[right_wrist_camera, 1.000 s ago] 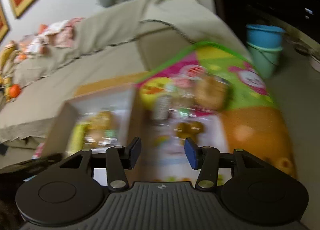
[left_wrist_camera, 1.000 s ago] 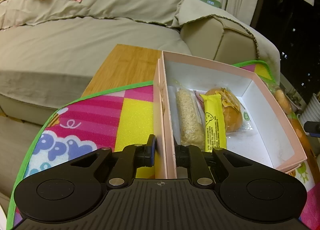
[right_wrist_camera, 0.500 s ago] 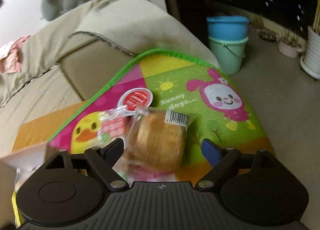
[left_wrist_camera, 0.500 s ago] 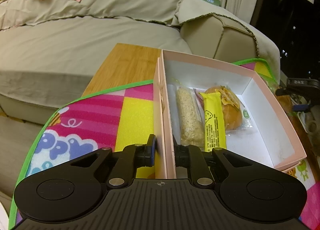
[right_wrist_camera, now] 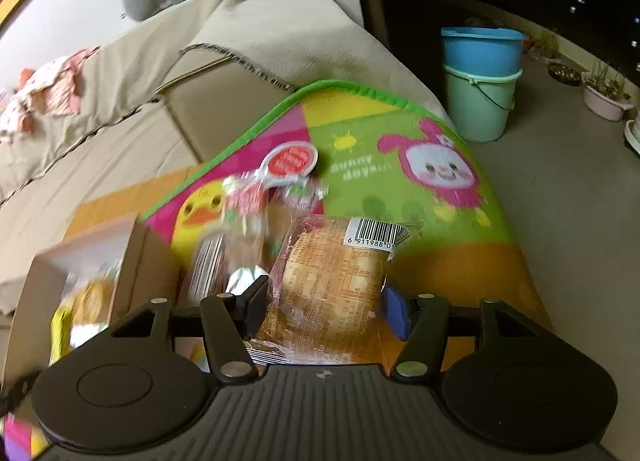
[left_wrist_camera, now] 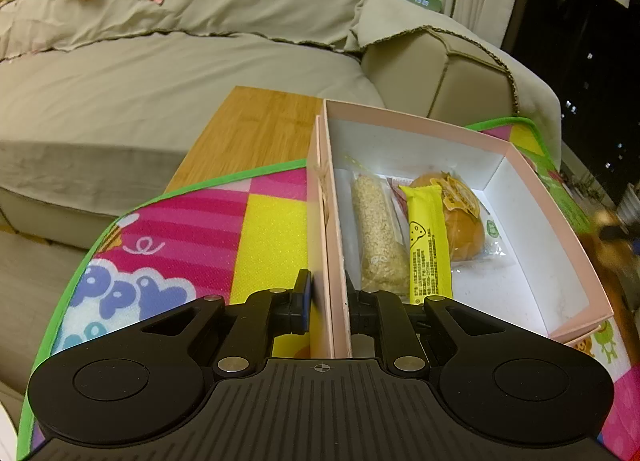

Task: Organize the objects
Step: 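Grasp the bagged bread loaf with the right gripper, then carry the bread loaf into the box and release it with the right gripper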

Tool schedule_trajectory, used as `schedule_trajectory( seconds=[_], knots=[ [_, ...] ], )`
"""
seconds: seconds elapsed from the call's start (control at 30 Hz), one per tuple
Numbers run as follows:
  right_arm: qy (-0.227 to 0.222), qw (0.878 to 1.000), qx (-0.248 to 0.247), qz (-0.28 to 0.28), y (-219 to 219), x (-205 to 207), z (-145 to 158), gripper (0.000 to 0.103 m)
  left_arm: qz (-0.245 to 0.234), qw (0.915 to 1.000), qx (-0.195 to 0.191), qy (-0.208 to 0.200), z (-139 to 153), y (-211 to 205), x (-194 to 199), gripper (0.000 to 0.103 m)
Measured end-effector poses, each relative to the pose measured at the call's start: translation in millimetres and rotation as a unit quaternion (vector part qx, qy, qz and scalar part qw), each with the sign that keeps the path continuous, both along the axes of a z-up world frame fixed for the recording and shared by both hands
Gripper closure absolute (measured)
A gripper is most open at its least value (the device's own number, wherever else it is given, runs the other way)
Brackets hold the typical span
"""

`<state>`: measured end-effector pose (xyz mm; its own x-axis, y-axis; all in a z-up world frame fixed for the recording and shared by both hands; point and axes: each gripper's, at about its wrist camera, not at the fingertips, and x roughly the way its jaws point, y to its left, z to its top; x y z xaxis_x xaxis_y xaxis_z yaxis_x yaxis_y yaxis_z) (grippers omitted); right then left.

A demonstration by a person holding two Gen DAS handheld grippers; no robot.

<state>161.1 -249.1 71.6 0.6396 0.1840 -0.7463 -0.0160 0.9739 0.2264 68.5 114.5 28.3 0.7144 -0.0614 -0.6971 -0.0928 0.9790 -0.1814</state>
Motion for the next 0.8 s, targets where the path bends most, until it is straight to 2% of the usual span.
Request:
schedule_trajectory(
  seconds=[0.2, 0.4, 0.63, 0.73, 0.8],
  knots=[
    [0.002, 0.999, -0.019, 0.036, -3, -70, 7, 0.044, 0.003, 1.0, 0.001, 0.001, 0, 0, -1, 0.088],
    [0.0, 0.995, -0.025, 0.093, 18, -131, 16, 0.044, 0.004, 1.0, 0.001, 0.002, 1, 0, -1, 0.088],
    [0.007, 0.979, -0.025, 0.202, 65, -181, 27, 0.044, 0.006, 1.0, -0.001, 0.002, 1, 0, -1, 0.088],
    [-0.025, 0.972, -0.04, 0.231, 84, -194, 43, 0.044, 0.003, 1.0, 0.0, 0.003, 1, 0, -2, 0.088],
    [-0.053, 0.969, -0.025, 0.238, 90, -197, 62, 0.044, 0.004, 1.0, -0.001, 0.003, 1, -1, -2, 0.088]
  ],
)
